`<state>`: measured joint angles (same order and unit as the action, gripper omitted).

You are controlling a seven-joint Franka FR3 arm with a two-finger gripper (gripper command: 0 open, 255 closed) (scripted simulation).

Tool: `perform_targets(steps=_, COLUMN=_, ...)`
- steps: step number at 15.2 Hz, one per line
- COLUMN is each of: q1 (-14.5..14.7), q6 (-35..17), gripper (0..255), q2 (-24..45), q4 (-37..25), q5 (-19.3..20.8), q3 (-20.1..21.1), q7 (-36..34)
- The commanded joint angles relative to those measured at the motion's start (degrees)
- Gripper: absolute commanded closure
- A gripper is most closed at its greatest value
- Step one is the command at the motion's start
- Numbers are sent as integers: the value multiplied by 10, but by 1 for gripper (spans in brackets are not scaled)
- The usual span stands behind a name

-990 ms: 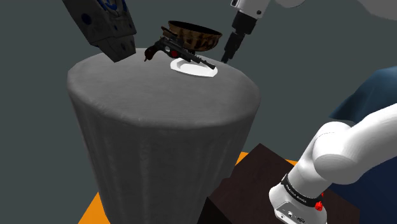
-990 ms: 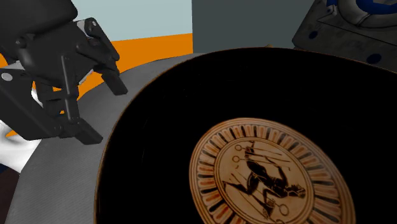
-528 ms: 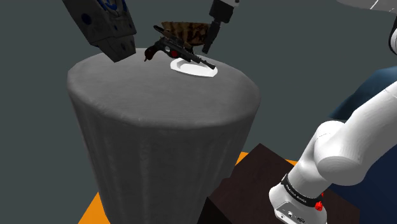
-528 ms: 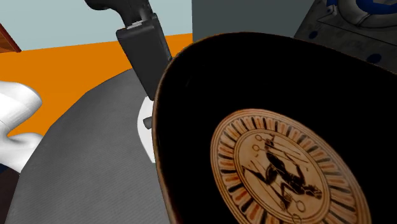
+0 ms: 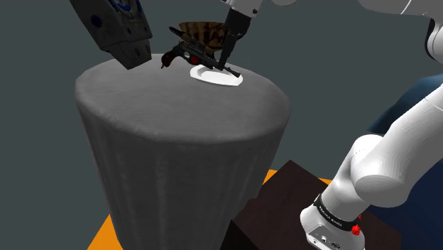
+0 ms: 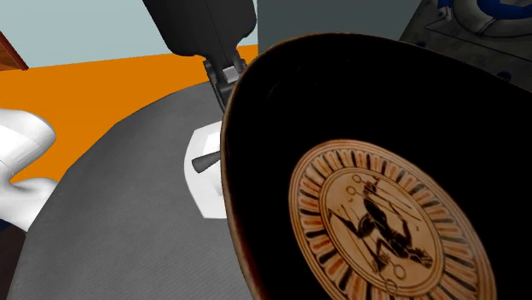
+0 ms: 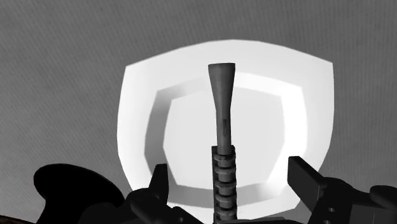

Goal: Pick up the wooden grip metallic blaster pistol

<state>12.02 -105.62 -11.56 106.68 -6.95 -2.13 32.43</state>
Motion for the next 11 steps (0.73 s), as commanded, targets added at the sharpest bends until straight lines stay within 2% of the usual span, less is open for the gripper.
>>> perform_targets(steps=1, q1=0, q6=-13, gripper=0, q2=0, q4=13, q5=0, q3=0, q7=2)
perform_targets(steps=2, q1=0, q6=-13, gripper=0, q2=0, q4=13, q5=0, q3=0, q7=2)
perform_targets(steps=3, q1=0, q6=-13, gripper=255, q2=-1, q4=14, q5=0, q3=0, q7=2)
perform_targets(steps=11, q1=0, q6=-13, gripper=255, q2=-1, q4=14, q5=0, q3=0, q7=2)
